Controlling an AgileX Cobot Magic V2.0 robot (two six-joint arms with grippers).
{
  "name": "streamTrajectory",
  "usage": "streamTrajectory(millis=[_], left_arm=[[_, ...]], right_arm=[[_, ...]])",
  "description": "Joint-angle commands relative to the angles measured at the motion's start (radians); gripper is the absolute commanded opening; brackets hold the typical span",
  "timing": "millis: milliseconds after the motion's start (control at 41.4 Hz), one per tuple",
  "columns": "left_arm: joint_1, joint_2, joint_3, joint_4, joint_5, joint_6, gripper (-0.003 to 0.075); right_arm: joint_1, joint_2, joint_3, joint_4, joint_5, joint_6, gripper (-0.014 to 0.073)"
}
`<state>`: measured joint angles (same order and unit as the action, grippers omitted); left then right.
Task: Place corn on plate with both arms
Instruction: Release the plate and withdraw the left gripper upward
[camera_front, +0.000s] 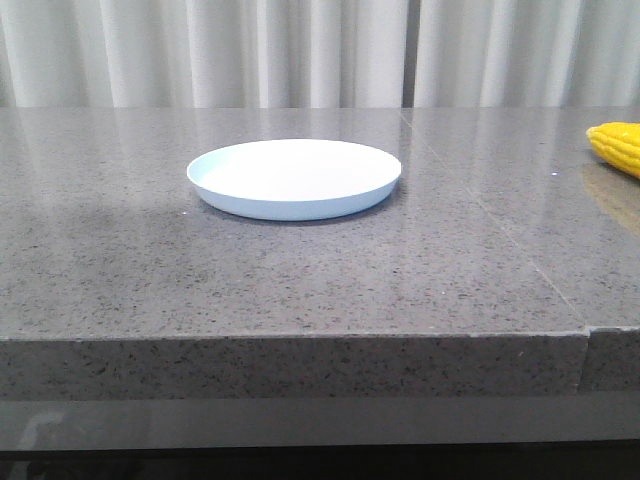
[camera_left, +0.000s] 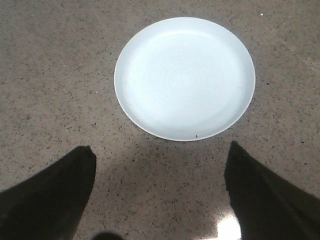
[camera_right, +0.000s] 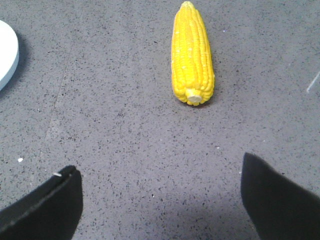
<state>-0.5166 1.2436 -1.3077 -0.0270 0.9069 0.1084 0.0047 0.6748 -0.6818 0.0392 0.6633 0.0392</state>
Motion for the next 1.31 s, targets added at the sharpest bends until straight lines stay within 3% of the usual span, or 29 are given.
streamTrajectory(millis=[0,459,1282], left_arm=[[-0.007,-0.118,0.046,-0.003,-0.083,-0.017,0.0510],[-0.007,-0.415,0.308,-0.057,-0.134,-0.018,0.0510],[-0.007,-0.427,0.317,-0.057,-0.145,-0.018,0.0510]], right_arm=[[-0.005,0.007,-0.033,-0.013,-0.068,-0.008,0.0664],[-0.005,0.007,-0.033,-0.013,-0.068,-0.008,0.0664],[-0.005,0.025,-0.062,-0.039,-0.052,-0.008,0.0664]])
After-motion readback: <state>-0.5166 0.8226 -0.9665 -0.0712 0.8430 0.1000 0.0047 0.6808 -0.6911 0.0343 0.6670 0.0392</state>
